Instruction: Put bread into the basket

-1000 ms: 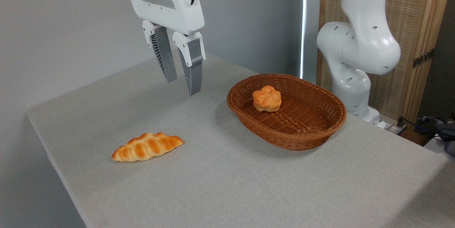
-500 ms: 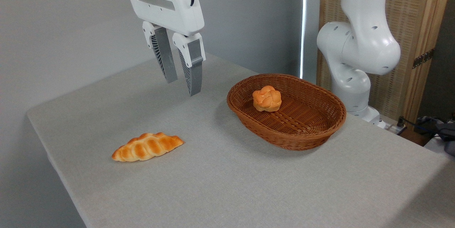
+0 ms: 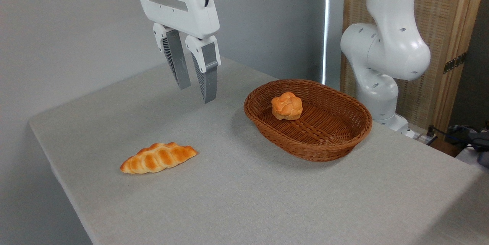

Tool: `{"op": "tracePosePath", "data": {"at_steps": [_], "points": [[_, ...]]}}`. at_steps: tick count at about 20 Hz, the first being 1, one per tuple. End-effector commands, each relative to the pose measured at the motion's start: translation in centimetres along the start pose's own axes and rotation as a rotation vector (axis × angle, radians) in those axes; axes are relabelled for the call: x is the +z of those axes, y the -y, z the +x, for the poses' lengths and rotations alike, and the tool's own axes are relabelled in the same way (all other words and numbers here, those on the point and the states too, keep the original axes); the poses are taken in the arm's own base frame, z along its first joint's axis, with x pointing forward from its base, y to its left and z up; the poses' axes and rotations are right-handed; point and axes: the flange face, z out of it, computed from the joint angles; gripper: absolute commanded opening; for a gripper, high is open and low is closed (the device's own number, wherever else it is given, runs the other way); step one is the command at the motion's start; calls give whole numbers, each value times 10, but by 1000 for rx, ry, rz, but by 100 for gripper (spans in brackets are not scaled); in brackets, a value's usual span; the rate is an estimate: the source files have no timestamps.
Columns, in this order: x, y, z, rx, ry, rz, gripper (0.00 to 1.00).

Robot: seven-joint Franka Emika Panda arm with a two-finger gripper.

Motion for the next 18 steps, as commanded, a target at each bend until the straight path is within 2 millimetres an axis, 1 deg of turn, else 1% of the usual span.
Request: {"op": "tracePosePath", "data": {"at_steps": [1,3,6,10,11,13,14,15,16,18], "points": [[0,-2,0,-17,2,-5,100],[2,-2,1,-16,6,-8,100],[10,-8,7,0,-1,-2,100],[17,-16,1,11,-32,21,100],[21,-18,2,37,-38,26,100],[33,-31,12,149,-31,24,100],[36,-34,15,200,-30,25,100],[44,-36,17,232,-30,23,100],[51,-43,23,259,-37,31,100],[63,-45,30,269,-58,45,100]]}}
